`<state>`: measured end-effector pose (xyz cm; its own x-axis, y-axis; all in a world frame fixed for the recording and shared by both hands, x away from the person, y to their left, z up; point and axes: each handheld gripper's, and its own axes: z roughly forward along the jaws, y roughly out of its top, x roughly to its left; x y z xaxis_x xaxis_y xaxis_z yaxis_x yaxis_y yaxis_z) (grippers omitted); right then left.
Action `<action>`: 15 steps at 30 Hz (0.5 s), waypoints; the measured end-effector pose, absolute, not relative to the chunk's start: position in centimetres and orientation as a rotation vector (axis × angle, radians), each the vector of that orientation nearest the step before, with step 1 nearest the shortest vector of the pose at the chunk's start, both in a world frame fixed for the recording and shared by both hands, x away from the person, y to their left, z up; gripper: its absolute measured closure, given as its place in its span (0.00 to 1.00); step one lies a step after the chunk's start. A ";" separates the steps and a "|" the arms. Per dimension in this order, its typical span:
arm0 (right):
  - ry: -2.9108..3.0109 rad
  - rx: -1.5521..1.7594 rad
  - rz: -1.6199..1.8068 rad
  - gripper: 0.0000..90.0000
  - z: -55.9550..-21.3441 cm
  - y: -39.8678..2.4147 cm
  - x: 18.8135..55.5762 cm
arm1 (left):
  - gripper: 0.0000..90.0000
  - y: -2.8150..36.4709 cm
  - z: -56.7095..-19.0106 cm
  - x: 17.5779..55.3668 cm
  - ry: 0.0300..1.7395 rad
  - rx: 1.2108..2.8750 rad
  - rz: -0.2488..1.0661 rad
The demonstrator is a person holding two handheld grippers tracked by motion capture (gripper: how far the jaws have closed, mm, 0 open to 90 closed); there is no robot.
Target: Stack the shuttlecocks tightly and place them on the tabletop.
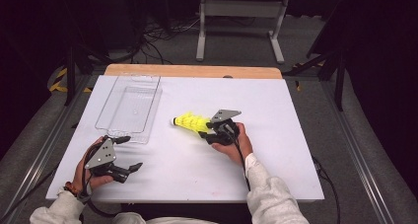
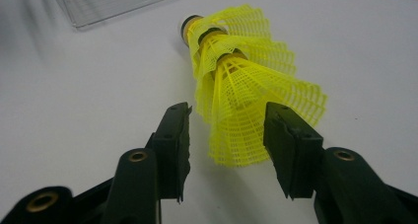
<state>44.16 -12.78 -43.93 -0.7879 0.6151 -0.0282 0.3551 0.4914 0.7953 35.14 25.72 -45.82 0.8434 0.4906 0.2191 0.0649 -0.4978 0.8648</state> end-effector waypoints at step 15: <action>2.401 0.780 1.206 0.81 -42.4 -13.9 42.6 | 0.07 25.8 -45.7 35.1 0.401 2.043 0.558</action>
<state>42.60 -13.94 -42.41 -0.7906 0.6097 -0.0562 0.3190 0.4884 0.8122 35.05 25.78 -45.71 0.8424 0.4894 0.2254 0.0577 -0.4979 0.8653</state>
